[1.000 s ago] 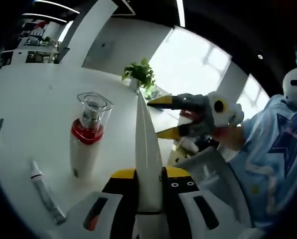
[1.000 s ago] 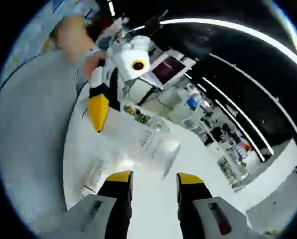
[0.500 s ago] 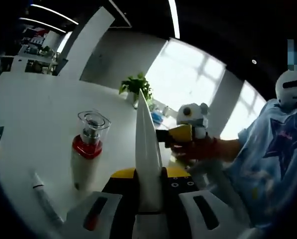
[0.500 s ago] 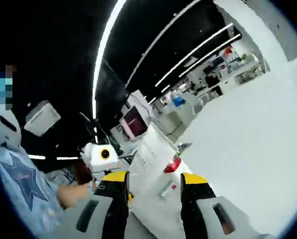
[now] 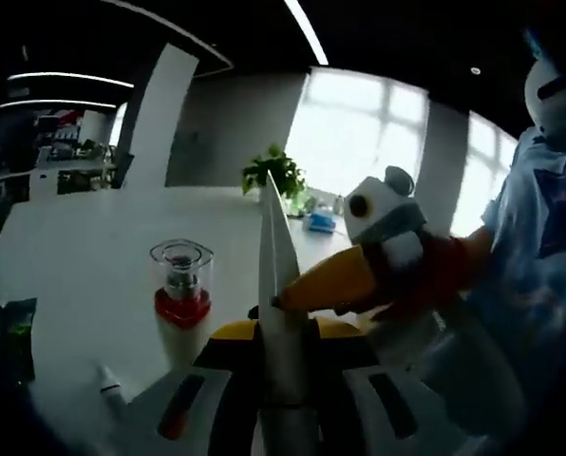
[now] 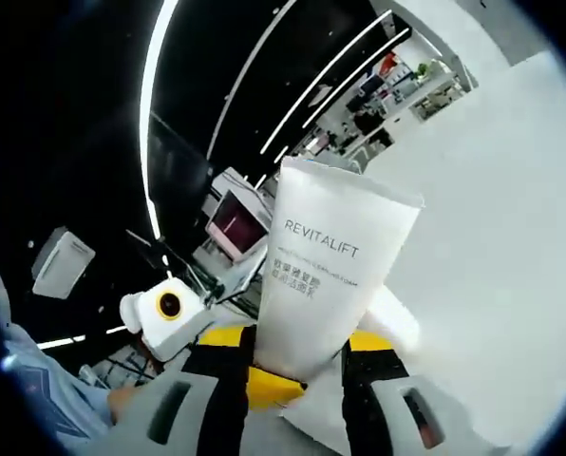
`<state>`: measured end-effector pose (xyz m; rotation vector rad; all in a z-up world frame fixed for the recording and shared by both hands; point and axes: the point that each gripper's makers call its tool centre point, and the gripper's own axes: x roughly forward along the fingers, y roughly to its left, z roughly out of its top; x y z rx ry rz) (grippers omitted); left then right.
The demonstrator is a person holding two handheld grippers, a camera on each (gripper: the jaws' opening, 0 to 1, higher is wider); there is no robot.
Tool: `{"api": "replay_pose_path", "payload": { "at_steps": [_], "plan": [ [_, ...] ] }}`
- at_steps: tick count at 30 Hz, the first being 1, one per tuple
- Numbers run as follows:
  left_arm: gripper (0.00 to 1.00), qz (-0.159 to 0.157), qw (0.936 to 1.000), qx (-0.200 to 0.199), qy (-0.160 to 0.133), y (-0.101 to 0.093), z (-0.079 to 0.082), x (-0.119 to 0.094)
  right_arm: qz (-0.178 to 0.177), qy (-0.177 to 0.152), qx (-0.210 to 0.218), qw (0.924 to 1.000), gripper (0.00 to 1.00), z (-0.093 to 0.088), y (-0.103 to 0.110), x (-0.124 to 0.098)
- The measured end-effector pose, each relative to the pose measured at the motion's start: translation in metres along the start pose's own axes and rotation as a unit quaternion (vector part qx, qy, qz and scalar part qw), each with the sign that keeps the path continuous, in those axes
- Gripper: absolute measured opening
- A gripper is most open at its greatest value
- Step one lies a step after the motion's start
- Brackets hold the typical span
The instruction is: Arrange the skincare products in the storage area until every visible bottle or jar stands upright without overlapping.
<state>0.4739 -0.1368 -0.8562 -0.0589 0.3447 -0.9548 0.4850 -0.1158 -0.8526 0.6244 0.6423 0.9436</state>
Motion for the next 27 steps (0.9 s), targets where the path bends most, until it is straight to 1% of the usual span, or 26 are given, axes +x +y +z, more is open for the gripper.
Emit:
{"api": "replay_pose_path", "payload": {
  "at_steps": [2,4,6,10,15,18,20,21,23,24,25,27],
  "plan": [
    [0.17,0.009,0.9997,0.022,0.002,0.001,-0.001,0.001,-0.005,0.004,0.009,0.9999,0.33,0.001,-0.003,0.001],
    [0.17,0.011,0.9995,0.03,0.003,0.001,-0.002,0.001,-0.007,0.007,0.012,0.9999,0.33,0.0,-0.005,0.002],
    [0.17,0.016,0.9986,0.049,0.006,0.002,-0.004,0.002,-0.01,0.007,0.011,0.9999,0.34,-0.001,-0.007,0.002],
    [0.17,0.018,0.997,0.074,0.013,0.0,-0.007,0.004,-0.009,0.002,0.035,0.9993,0.34,-0.003,-0.011,0.001],
    [0.18,0.018,0.9952,0.093,0.021,0.0,-0.01,0.006,-0.009,0.008,0.052,0.9986,0.33,-0.006,-0.014,0.0],
    [0.18,0.017,0.9953,0.093,0.025,0.0,-0.012,0.006,-0.01,0.011,0.055,0.9984,0.33,-0.008,-0.015,0.0],
    [0.19,0.015,0.9956,0.086,0.033,0.0,-0.016,0.007,-0.014,0.017,0.055,0.9983,0.32,-0.01,-0.017,0.0],
    [0.2,0.014,0.996,0.081,0.035,0.0,-0.017,0.008,-0.017,0.019,0.051,0.9984,0.31,-0.011,-0.017,0.0],
    [0.2,0.007,0.9974,0.06,0.038,-0.002,-0.018,0.009,-0.018,0.02,0.019,0.9994,0.3,-0.012,-0.016,-0.001],
    [0.2,0.003,0.998,0.05,0.039,-0.002,-0.019,0.009,-0.023,0.024,-0.012,0.9994,0.3,-0.011,-0.015,-0.002],
    [0.2,0.001,0.9984,0.039,0.041,-0.002,-0.02,0.01,-0.024,0.025,-0.023,0.9991,0.29,-0.011,-0.015,-0.002],
    [0.19,-0.001,0.9986,0.029,0.044,-0.001,-0.02,0.01,-0.04,0.031,-0.084,0.9952,0.28,-0.01,-0.015,-0.002]
  ]
}}
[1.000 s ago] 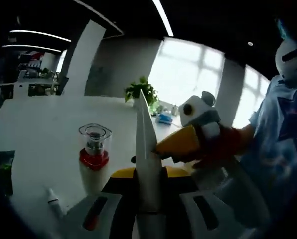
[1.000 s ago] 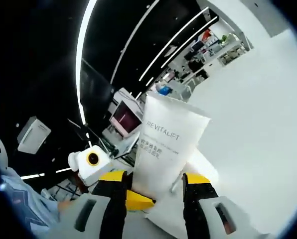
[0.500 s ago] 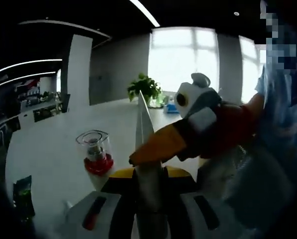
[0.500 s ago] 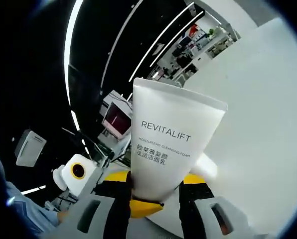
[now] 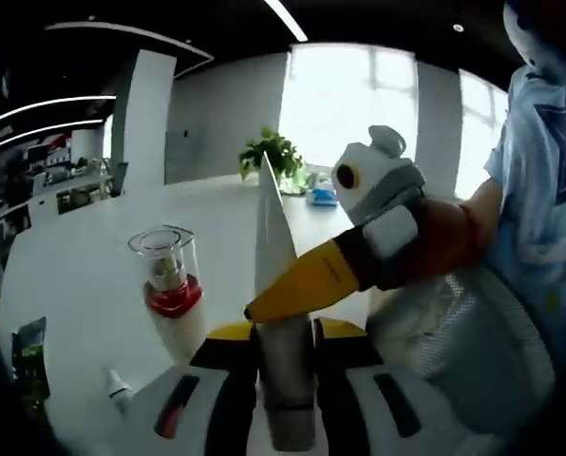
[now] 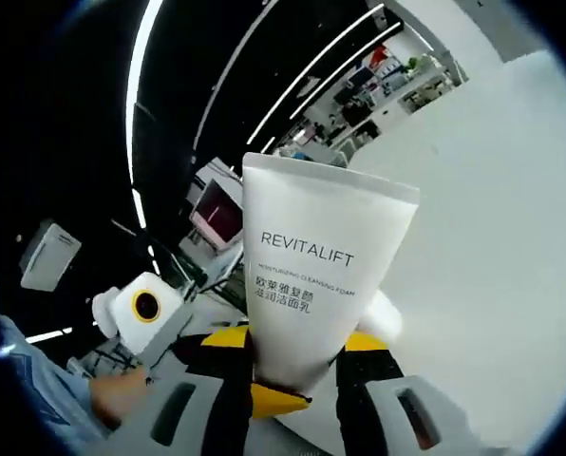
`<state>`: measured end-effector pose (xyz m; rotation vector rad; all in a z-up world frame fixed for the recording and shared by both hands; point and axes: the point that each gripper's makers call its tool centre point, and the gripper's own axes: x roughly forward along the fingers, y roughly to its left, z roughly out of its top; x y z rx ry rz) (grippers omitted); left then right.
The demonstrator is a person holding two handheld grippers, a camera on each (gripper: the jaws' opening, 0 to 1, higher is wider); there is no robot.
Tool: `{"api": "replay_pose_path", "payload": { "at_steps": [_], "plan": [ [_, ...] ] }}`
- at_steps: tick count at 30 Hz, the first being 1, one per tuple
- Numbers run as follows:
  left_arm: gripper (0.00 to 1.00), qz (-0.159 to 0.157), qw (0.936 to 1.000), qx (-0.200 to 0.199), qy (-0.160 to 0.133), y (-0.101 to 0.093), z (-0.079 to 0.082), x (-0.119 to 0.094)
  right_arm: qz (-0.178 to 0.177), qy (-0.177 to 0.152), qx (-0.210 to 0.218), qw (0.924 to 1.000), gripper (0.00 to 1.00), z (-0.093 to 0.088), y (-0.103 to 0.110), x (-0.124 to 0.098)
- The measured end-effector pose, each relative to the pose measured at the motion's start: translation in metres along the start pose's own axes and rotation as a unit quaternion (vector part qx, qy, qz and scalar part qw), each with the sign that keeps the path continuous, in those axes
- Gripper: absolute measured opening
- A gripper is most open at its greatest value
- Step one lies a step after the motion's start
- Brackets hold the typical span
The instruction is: Arrange the skincare products in the storage area until every visible bottle or jar stands upright without overlapping.
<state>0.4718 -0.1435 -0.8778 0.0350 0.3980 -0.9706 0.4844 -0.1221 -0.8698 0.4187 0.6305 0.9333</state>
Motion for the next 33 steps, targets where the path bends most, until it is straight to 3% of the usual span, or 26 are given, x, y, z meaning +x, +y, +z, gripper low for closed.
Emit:
{"api": "replay_pose_path", "payload": {
  "at_steps": [2,4,5,8,11,18,20,22,24,27,33],
  "plan": [
    [0.2,0.005,1.0,-0.008,-0.001,0.003,0.0,-0.001,-0.024,0.007,-0.03,0.9992,0.28,-0.001,-0.005,-0.001],
    [0.2,0.001,0.9997,-0.02,-0.009,0.004,0.003,-0.004,-0.031,0.005,-0.027,0.9991,0.28,0.0,-0.008,-0.002],
    [0.2,0.002,0.9992,-0.033,-0.023,0.006,0.007,-0.005,-0.043,0.003,-0.035,0.9984,0.28,0.003,-0.013,-0.005],
    [0.22,0.018,0.9983,-0.049,-0.026,0.015,0.008,-0.01,-0.069,-0.01,-0.063,0.9956,0.28,0.015,-0.022,-0.009],
    [0.17,0.054,0.996,-0.071,-0.004,0.032,-0.003,-0.012,-0.093,-0.016,-0.102,0.9903,0.28,0.029,-0.032,-0.012],
    [0.13,0.095,0.9901,-0.101,0.021,0.053,-0.017,-0.016,-0.164,-0.013,-0.188,0.9684,0.28,0.049,-0.062,-0.004],
    [0.13,0.101,0.9896,-0.099,0.026,0.054,-0.019,-0.017,-0.176,-0.015,-0.229,0.9573,0.27,0.052,-0.066,0.003],
    [0.13,0.103,0.9897,-0.096,0.029,0.054,-0.02,-0.017,-0.184,-0.01,-0.256,0.9489,0.27,0.05,-0.07,0.009],
    [0.13,0.105,0.9896,-0.092,0.034,0.054,-0.022,-0.016,-0.186,-0.009,-0.255,0.949,0.27,0.045,-0.071,0.016],
    [0.13,0.109,0.9898,-0.083,0.04,0.055,-0.023,-0.016,-0.194,-0.002,-0.292,0.9365,0.27,0.042,-0.075,0.022],
    [0.14,0.121,0.9891,-0.07,0.046,0.06,-0.025,-0.019,-0.193,0.007,-0.271,0.943,0.27,0.032,-0.084,0.024]
  ]
}}
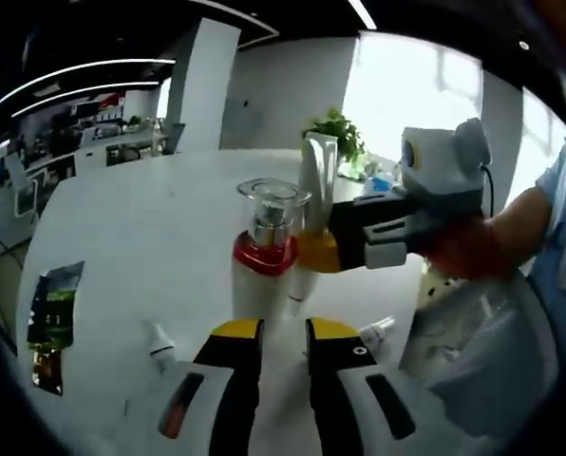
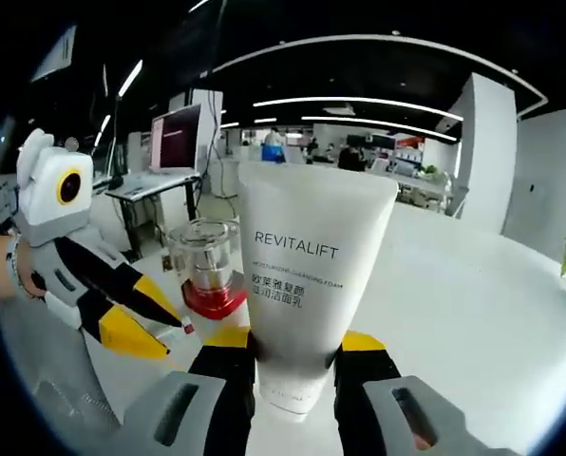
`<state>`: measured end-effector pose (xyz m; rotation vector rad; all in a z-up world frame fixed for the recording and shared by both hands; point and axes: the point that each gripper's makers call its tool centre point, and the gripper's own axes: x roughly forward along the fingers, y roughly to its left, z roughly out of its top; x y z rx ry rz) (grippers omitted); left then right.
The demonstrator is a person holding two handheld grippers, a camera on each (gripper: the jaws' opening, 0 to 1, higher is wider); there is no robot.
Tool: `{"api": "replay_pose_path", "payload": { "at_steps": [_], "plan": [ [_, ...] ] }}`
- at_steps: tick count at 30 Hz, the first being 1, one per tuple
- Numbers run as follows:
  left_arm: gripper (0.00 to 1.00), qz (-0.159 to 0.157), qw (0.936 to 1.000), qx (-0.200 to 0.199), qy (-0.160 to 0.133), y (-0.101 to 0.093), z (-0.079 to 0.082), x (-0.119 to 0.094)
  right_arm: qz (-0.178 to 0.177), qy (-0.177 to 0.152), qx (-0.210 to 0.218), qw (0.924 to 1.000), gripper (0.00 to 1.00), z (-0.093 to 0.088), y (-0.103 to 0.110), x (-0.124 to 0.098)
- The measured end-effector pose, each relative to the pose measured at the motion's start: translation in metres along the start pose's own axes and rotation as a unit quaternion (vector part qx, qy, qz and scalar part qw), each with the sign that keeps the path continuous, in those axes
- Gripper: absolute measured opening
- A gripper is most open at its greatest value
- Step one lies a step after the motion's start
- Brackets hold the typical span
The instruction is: Arrange the skincare products in the storage area until every visible bottle or jar stands upright without overlapping.
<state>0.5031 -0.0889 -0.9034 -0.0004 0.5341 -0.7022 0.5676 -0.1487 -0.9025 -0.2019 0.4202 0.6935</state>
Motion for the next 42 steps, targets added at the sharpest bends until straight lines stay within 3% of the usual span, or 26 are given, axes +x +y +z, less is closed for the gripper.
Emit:
{"api": "replay_pose_path", "payload": {
  "at_steps": [4,5,6,16,20,31,34,39,42],
  "plan": [
    [0.13,0.011,0.9999,-0.004,-0.001,0.006,0.001,-0.001,0.0,0.013,0.019,0.9997,0.27,-0.011,-0.003,0.002],
    [0.13,0.012,0.9999,-0.004,-0.002,0.006,0.001,-0.002,0.001,-0.008,0.018,0.9998,0.27,-0.005,-0.004,0.002],
    [0.13,0.014,0.9999,-0.005,-0.002,0.007,0.001,-0.002,0.0,0.0,0.024,0.9997,0.27,-0.007,-0.004,0.002],
    [0.13,0.022,0.9997,-0.005,0.005,0.012,-0.003,-0.002,0.022,0.015,0.009,0.9996,0.3,-0.01,0.001,-0.001],
    [0.13,0.023,0.9997,-0.003,0.009,0.012,-0.005,-0.001,0.045,0.05,-0.007,0.9977,0.3,-0.023,0.007,-0.002],
    [0.13,0.024,0.9994,-0.002,0.026,0.012,-0.013,0.001,0.074,0.087,-0.018,0.9933,0.3,-0.036,0.005,-0.007],
    [0.13,0.022,0.9993,-0.004,0.029,0.011,-0.014,0.002,0.09,0.132,0.005,0.9872,0.28,-0.053,0.002,-0.012],
    [0.13,0.02,0.9993,-0.004,0.031,0.011,-0.015,0.003,0.103,0.148,-0.012,0.9835,0.27,-0.064,0.004,-0.01],
    [0.13,0.019,0.9993,-0.003,0.033,0.01,-0.016,0.003,0.106,0.159,-0.036,0.981,0.21,-0.069,0.005,-0.009]
  ]
}}
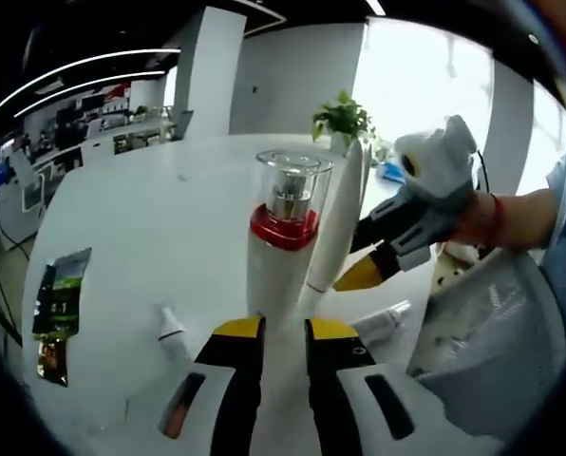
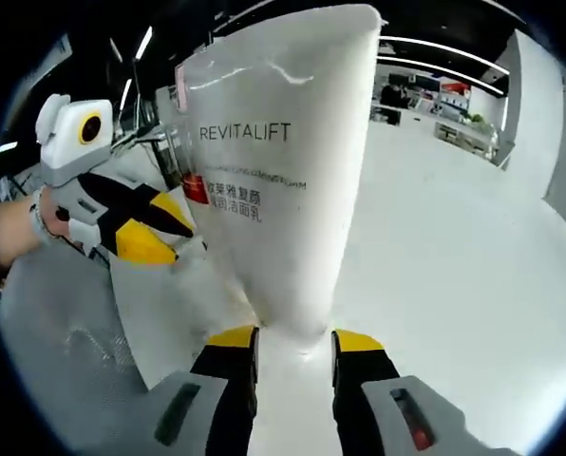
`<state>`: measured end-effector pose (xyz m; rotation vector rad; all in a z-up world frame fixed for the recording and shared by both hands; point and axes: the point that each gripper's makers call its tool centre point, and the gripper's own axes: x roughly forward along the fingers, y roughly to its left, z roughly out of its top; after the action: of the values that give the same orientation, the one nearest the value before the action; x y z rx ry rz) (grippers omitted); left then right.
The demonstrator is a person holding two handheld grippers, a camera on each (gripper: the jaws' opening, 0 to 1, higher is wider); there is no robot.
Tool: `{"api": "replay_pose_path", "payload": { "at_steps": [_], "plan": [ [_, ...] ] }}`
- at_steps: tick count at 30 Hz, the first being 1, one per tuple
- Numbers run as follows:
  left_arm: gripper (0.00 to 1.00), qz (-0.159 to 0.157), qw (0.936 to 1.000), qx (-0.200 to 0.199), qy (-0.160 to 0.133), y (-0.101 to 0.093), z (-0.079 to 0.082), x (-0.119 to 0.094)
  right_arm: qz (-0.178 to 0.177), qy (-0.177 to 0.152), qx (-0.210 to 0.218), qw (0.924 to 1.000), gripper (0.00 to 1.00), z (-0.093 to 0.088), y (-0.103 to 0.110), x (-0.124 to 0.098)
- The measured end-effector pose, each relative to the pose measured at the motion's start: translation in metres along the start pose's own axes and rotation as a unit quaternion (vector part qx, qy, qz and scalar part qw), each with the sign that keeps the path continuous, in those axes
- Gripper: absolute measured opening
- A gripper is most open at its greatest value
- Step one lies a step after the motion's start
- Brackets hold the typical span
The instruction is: Arrange the skincare products in the storage area until every visible bottle or jar stands upright without overlapping.
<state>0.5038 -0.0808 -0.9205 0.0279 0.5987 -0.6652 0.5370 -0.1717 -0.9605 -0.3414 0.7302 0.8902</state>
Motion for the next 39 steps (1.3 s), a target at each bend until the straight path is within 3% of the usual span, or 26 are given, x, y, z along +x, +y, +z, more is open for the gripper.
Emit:
{"api": "replay_pose_path", "payload": {
  "at_steps": [12,16,20,24,26,31,39],
  "plan": [
    [0.13,0.003,1.0,0.007,-0.001,0.001,0.001,0.0,-0.008,-0.003,-0.027,0.9996,0.2,0.004,-0.001,0.005],
    [0.18,-0.002,0.9999,0.016,0.004,0.0,0.0,0.002,-0.006,-0.005,-0.031,0.9995,0.19,0.005,-0.002,0.003],
    [0.22,-0.001,0.9999,0.013,0.004,0.0,0.004,0.004,-0.012,0.011,-0.047,0.9988,0.12,-0.002,-0.004,-0.003],
    [0.23,0.011,0.9983,0.05,0.027,-0.001,0.006,0.008,-0.017,0.018,-0.056,0.9981,0.06,-0.003,-0.006,-0.004],
    [0.23,0.019,0.9976,0.062,0.025,0.001,0.01,0.011,-0.019,0.013,-0.061,0.9978,0.06,-0.001,-0.008,-0.004],
    [0.22,0.024,0.9981,0.051,0.025,0.006,0.013,0.023,-0.015,0.002,-0.06,0.9981,0.09,0.003,-0.007,-0.004],
    [0.21,0.015,0.9958,0.089,0.015,0.008,0.017,0.027,-0.012,0.0,-0.058,0.9982,0.11,0.004,-0.006,-0.002]
  ]
}}
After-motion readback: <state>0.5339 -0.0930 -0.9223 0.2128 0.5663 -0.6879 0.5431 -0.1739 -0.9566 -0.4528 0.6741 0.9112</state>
